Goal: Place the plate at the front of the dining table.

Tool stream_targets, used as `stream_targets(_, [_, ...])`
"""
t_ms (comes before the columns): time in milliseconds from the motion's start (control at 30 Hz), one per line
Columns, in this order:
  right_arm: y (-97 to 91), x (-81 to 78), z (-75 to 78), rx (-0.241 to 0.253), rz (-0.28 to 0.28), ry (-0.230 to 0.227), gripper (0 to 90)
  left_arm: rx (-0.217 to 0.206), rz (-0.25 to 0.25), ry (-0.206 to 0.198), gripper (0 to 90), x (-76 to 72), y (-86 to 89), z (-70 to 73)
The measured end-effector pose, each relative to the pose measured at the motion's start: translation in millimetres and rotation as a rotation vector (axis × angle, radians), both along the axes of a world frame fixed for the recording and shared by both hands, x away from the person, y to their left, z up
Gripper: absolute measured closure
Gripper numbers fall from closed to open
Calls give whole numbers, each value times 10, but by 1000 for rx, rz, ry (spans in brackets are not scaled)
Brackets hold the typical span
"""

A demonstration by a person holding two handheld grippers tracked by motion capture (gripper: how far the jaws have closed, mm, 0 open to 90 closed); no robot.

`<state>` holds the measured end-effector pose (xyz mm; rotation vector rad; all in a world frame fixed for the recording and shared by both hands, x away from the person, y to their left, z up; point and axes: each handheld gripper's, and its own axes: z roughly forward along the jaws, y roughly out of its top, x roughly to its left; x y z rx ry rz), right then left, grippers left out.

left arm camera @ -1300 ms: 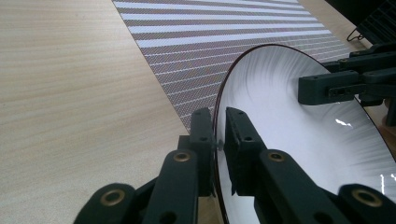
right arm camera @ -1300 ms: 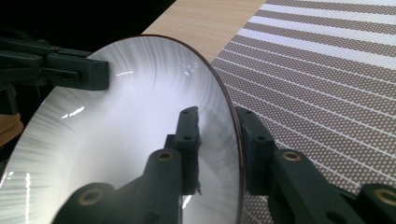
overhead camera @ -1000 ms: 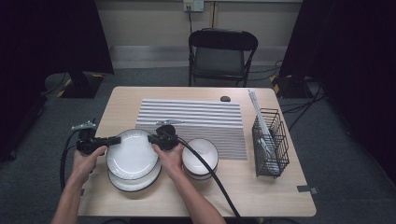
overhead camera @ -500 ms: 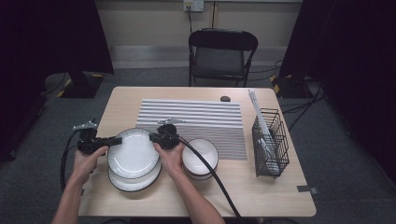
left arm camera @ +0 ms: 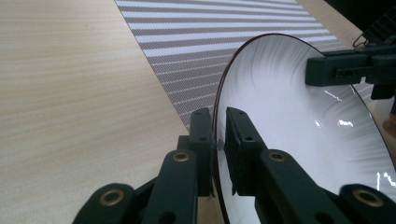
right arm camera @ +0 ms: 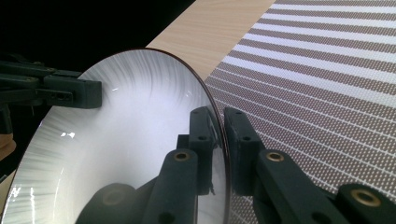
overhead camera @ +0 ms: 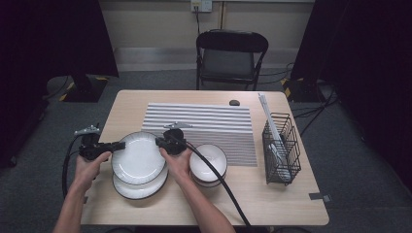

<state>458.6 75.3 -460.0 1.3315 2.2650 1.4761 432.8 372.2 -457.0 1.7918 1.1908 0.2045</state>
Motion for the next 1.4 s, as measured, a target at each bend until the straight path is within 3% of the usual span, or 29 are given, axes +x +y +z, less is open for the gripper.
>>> stream_targets(267, [-2,18,-3,0,9,3,829,-16,0,2,821,-4,14,-13])
stream_targets(567, [-3,11,-4,-1,9,-1,830,1,-7,16,779,-71,27,-17])
stream_targets(867, [-2,-1,-9,1,-1,0,824,-6,-4,18,817,-73,45,-25])
stream_targets(1033, [10,-28,-47,-6,4,15,771,-3,-2,17,819,-73,40,-23])
stream_targets(1267, [-2,-35,-105,16,21,78,649,-12,-5,15,822,-70,47,-27])
stream_targets(1400, [-1,-20,-115,31,52,107,689,-13,-4,16,824,-68,44,-27])
